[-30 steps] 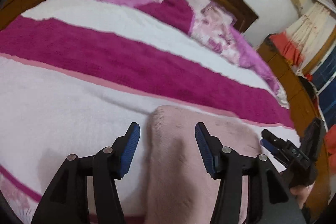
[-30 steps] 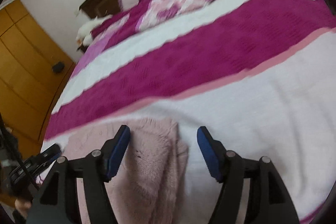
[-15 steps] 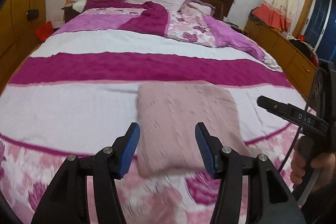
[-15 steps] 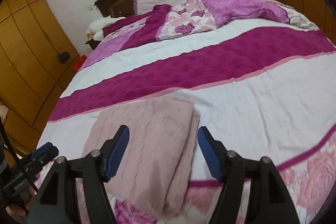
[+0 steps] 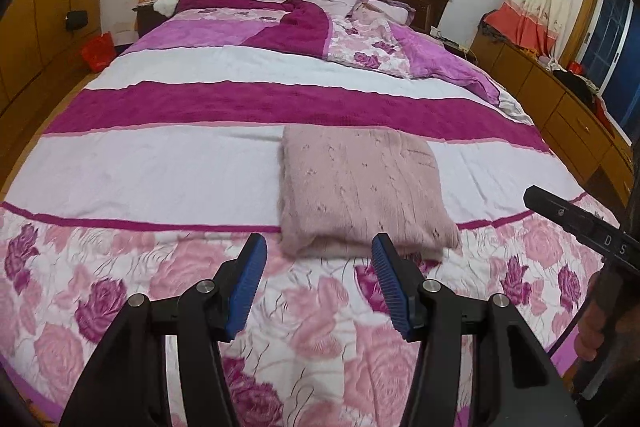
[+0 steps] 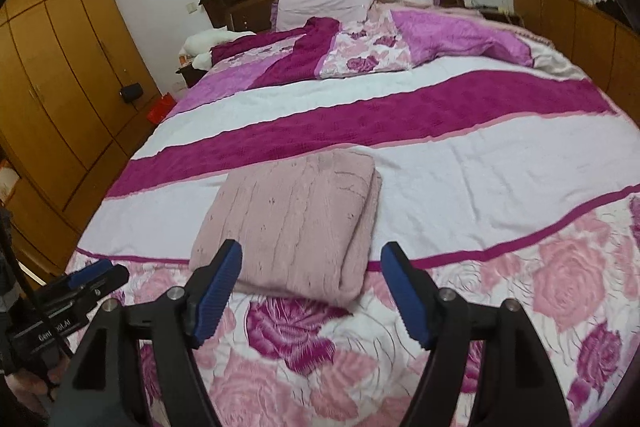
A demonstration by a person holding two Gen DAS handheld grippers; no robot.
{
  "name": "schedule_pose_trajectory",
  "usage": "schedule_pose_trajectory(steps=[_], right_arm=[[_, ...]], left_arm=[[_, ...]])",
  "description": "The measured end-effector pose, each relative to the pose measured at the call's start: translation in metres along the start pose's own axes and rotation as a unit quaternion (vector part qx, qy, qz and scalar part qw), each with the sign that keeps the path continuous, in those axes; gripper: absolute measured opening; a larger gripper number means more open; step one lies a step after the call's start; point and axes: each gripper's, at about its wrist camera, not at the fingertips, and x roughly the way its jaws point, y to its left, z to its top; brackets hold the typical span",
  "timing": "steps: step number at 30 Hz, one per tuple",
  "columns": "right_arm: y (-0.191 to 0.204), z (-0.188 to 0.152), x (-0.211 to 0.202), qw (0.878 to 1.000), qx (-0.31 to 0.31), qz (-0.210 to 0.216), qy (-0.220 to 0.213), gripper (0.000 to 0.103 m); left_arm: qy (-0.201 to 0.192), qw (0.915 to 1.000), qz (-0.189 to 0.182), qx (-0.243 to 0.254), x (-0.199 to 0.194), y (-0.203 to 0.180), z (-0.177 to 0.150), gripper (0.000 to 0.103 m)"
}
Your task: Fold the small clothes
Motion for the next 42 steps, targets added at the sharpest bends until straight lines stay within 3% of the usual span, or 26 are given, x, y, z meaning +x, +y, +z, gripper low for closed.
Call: schedule_pose_trajectory(steps=[11,16,23,30,36,42], right_arm=[[0.030,-0.046,-0.028,0.998,-0.048,-0.043,-0.012,0.088],[0.038,-0.082,-0.008,0.998,-0.047,-0.048,0.015,0.089],[0.038,-0.132,0.029,0.992,-0.053,-0.107,0.051,0.091],[0.019,-0.164,0.059,0.988,-0.037,-0.131,0.072,0.091],[0.015,-0.181,0.084,0.983,-0.062,-0.149,0.091,0.098],[0.008,-0.173,0.098,0.982,-0.065,-0.139,0.115,0.103]], left_arm=[[-0.007,0.9994,0.033,0.008,-0.028,0.010,-0.047,0.031],[0.001,0.9983,0.057,0.011,-0.017,0.016,-0.076,0.031],[0.044,0.9970,0.064,0.004,0.010,0.027,-0.119,0.031],[0.066,0.9937,0.089,0.011,0.052,0.038,-0.150,0.033],[0.037,0.9905,0.119,0.057,0.068,0.029,-0.158,0.050],[0.028,0.9930,0.112,0.025,0.084,0.041,-0.146,0.073]])
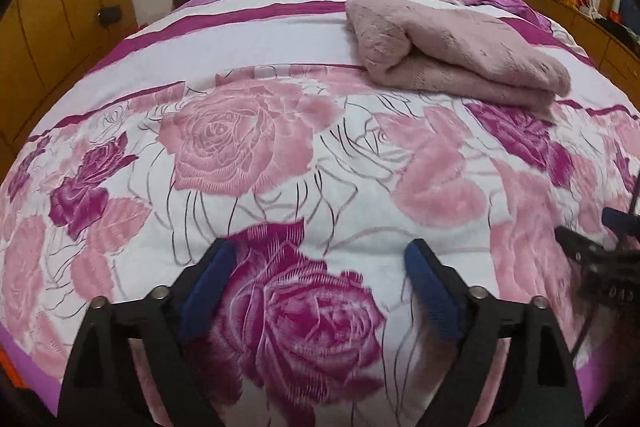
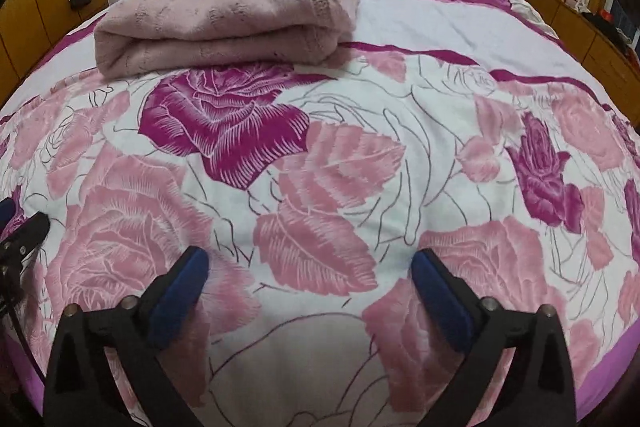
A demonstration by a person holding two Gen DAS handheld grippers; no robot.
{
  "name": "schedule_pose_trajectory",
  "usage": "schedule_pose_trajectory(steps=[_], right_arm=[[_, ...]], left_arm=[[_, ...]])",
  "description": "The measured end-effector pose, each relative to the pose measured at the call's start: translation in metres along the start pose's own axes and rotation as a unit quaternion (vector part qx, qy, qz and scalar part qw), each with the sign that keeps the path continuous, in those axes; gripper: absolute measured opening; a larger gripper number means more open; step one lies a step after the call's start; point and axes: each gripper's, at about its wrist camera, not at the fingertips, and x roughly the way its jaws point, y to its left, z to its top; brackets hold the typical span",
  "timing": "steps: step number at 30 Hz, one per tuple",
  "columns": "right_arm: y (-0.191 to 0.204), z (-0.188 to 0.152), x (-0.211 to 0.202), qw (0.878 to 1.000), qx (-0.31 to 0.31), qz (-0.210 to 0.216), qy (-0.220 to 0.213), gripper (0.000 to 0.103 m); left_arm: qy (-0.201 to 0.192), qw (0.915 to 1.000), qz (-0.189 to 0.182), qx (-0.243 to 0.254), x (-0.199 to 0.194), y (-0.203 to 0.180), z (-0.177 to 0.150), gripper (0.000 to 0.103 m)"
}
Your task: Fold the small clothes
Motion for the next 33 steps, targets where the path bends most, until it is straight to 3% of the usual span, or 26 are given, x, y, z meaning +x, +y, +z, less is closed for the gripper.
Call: schedule_pose_trajectory(steps=[4,7,15,33], right_arm=[[0.000,0.010,0.005,1.000,-0.011,0.005,-0.004,0.103],[-0.003,0.023,0.012,1.000,0.006,0.008,-0.019,0.103],[0.003,0.049,0.029,0.998,0.012,-0.013,-0.064,0.103],[0.007,0.046,0.024,0.997,0.010,-0.019,-0.073,0.103]], left_arm=[[-0.001,1.0000,0.005,-0.003,0.012,-0.002,0.009,0.086],[-0.009,0.9999,0.015,0.000,0.015,-0.006,0.014,0.086],[-0.001,0.9998,-0.011,-0.015,0.039,0.001,0.041,0.086],[-0.008,0.9998,-0.010,-0.014,0.038,0.001,0.039,0.086]])
